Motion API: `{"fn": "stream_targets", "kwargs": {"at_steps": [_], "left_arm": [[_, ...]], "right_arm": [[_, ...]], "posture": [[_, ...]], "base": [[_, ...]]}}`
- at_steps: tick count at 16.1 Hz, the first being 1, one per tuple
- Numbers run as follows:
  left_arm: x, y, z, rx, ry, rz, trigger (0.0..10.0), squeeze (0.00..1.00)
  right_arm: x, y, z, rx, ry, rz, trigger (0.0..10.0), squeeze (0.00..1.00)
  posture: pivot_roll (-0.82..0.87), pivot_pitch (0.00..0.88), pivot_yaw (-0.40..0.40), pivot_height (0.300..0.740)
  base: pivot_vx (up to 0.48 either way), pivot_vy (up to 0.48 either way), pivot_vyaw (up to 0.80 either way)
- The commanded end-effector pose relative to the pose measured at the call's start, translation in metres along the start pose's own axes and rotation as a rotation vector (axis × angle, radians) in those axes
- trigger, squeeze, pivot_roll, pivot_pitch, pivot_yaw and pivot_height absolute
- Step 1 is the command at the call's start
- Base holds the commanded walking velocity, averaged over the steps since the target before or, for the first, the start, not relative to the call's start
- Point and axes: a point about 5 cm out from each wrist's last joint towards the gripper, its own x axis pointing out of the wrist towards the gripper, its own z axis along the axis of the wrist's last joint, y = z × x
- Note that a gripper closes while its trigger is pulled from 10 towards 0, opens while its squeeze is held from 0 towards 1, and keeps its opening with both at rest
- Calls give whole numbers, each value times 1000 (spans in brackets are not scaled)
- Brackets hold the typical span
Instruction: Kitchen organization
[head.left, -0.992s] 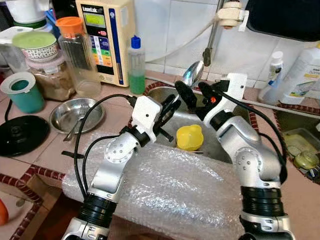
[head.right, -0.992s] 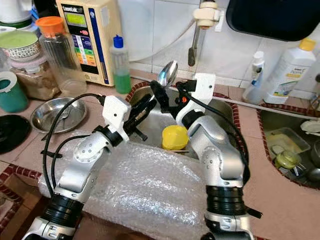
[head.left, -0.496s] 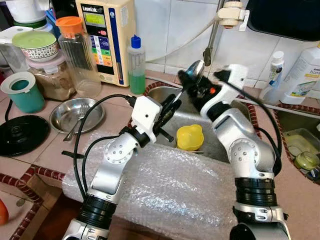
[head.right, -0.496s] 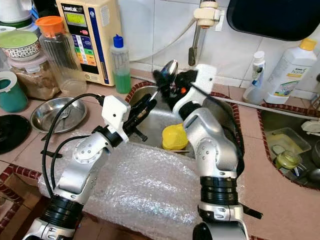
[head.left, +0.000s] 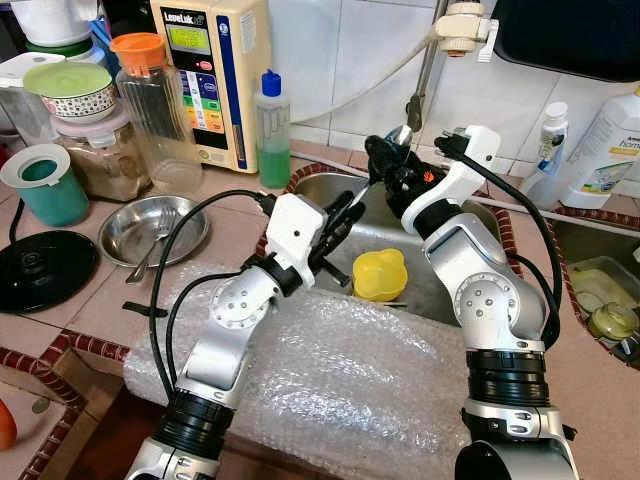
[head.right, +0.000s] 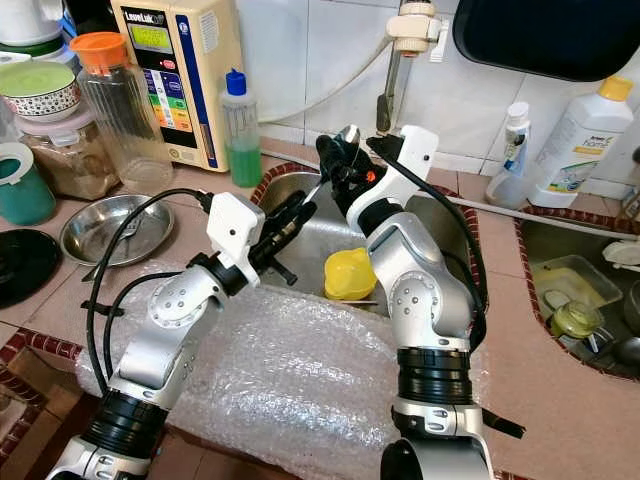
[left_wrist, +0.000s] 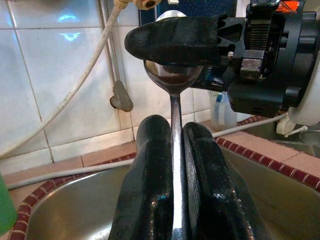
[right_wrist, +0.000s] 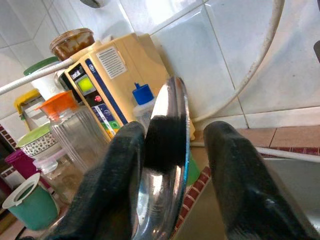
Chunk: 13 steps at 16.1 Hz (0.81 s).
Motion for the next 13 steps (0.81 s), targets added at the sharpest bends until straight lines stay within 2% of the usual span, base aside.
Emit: {"fn": "stream_targets", "kwargs": {"at_steps": [1,4,5,6,7,8,9,13], "left_arm": [[-2,0,3,8,-10,-4,0,0],[-1,5,3,33,-5,20,0,0],[0,7,4,53,-1,35,2431,0],[0,8,4,58,1,41,3765,0],[0,10,3,68,7,51,10000,0],[0,11,4,52,1,69,10000,427],[-1,11,5,34,-4,74,10000,1000],[-3,9,3,15,4,43,10000,1000]], "right_arm": [[0,-10,9,-1,-38,-57,0,0],[0,-11,9,-13,-40,-71,0,0],[0,-12,9,-15,-40,-77,0,0],[0,-12,9,-15,-40,-78,0,0],[0,-13,9,-20,-40,-79,0,0],[-1,-14,9,-36,-42,-84,0,0],[-1,-14,9,-51,-45,-87,0,0],[0,-15,13,-157,-81,-105,0,0]], "posture": [[21,0,-10,740],[21,0,-8,740],[20,0,-8,740],[20,0,-8,740],[21,0,-8,740],[21,0,-8,740],[22,0,-7,740],[29,0,-5,740]], "base": [[0,0,0],[0,0,0],[0,0,0],[0,0,0],[0,0,0],[0,0,0],[0,0,0],[0,0,0]]}}
